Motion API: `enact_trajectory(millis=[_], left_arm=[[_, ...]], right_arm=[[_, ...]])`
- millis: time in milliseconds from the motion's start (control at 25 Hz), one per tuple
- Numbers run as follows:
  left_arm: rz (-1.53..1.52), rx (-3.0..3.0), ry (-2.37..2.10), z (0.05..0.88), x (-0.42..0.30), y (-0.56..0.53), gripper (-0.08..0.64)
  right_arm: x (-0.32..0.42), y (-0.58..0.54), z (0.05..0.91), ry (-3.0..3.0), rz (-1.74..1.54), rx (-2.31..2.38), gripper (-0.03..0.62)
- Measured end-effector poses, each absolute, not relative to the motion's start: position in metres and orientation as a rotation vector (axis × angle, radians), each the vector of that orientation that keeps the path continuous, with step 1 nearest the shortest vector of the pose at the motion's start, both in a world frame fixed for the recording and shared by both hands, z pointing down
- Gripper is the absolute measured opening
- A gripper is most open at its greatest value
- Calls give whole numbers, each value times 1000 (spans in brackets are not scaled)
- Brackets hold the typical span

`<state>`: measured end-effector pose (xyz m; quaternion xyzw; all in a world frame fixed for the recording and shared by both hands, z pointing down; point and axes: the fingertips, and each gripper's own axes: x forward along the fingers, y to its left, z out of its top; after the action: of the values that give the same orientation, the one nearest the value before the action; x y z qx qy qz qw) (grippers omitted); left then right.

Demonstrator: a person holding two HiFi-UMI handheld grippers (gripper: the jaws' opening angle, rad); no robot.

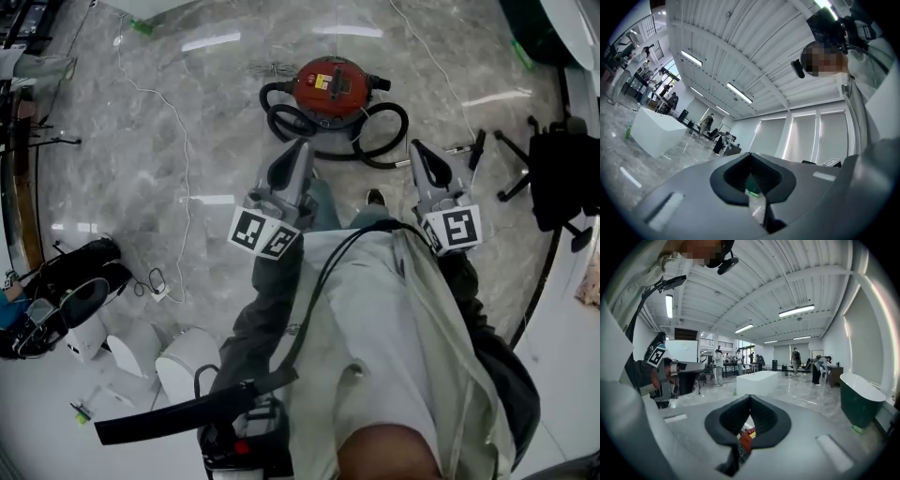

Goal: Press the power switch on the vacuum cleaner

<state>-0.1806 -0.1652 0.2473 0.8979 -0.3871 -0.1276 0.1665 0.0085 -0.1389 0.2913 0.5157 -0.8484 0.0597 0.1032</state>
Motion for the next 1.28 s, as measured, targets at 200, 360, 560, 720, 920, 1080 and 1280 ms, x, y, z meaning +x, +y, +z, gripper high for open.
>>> enact_trajectory(millis=[200,360,560,720,920,1080,1280], left_arm=[[-230,2653,-1033,244,-230,-218,2],[-180,2688,-973,251,-245,-249,3],[-143,2692,-864,265,-224,-269,3],[-124,2684,-829,269,-212,-278,3],[-134,2652,-884,271,-213,-292,3],[-145,2625,-959,270,-228,-298,3],[-123,2567,-1034,283,-240,-302,3]], right_arm=[[-46,-172,277,-2473,154,1635,0],[-63,-175,278,-2406,163,1734,0],[-50,-166,296,-2281,237,1815,0],[-42,-171,303,-2225,249,1797,0],[-35,-198,312,-2253,276,1758,0],[-47,-223,314,-2309,272,1673,1],[-51,-244,330,-2327,261,1572,0]])
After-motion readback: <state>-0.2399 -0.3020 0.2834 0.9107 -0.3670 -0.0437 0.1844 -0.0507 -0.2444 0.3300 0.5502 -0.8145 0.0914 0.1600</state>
